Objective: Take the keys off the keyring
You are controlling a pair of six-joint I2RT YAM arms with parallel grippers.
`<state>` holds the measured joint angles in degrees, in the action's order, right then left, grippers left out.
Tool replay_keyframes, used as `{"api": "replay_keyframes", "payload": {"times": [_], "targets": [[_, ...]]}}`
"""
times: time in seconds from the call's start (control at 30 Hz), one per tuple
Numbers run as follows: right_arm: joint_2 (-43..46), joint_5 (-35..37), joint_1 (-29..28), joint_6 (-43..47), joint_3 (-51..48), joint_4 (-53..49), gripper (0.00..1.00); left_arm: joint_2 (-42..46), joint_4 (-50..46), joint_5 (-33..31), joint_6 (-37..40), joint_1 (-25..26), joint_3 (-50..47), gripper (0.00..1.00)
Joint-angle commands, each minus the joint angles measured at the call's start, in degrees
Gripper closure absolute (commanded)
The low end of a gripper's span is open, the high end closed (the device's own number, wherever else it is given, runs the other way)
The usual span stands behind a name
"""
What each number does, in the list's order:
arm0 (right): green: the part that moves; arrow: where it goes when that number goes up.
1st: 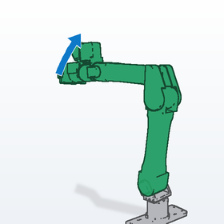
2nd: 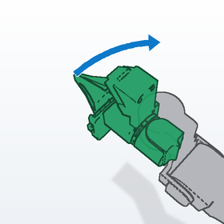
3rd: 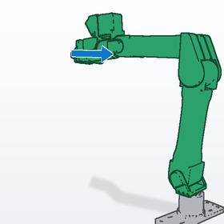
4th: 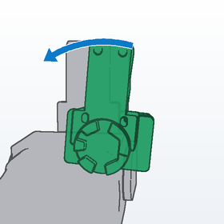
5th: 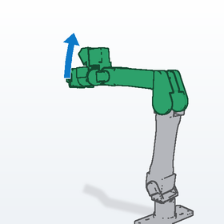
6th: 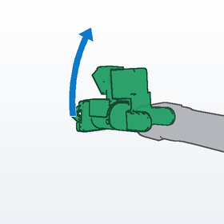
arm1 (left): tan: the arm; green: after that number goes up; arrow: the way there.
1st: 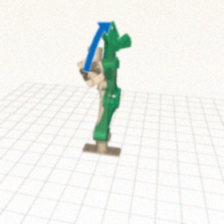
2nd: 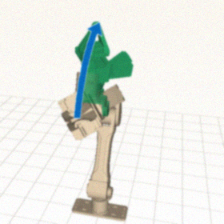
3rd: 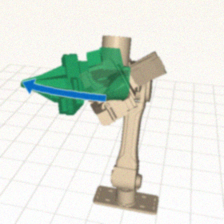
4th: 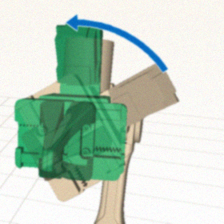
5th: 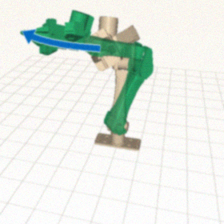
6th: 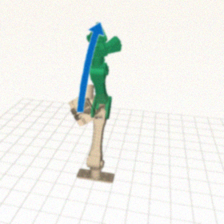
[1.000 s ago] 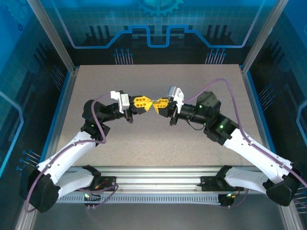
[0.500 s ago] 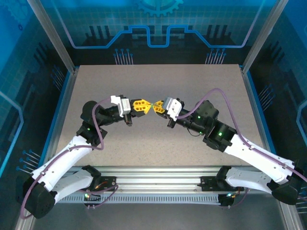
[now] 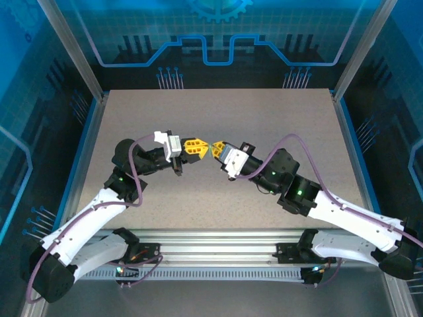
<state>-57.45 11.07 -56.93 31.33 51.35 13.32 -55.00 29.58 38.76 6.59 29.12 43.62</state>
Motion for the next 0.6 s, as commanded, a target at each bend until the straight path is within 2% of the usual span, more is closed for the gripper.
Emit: {"api": "replay_keyframes", "payload": {"times": [0.0,0.2,0.37,0.5,0.57], "targets": [[-1.3,4.9,-1.6,6.2,-0.6,4.3,1.00,1.4,-2.4,2.5,0.6,1.8,2.6,1.00],[-3.1,5.1,-2.6,9.0,-0.6,4.1,1.00,1.4,-6.3,2.0,3.3,3.5,4.1,1.00],[-6.2,9.5,-4.5,12.9,0.0,6.7,1.00,1.9,-8.2,0.4,4.7,5.0,4.4,1.00],[-9.1,9.4,-5.8,16.7,1.2,5.9,1.00,1.8,-11.9,-0.7,6.9,6.3,5.7,1.00],[-11.3,12.8,-6.6,18.9,2.0,7.6,1.00,1.7,-14.1,-1.6,7.9,7.1,6.6,1.00]]}}
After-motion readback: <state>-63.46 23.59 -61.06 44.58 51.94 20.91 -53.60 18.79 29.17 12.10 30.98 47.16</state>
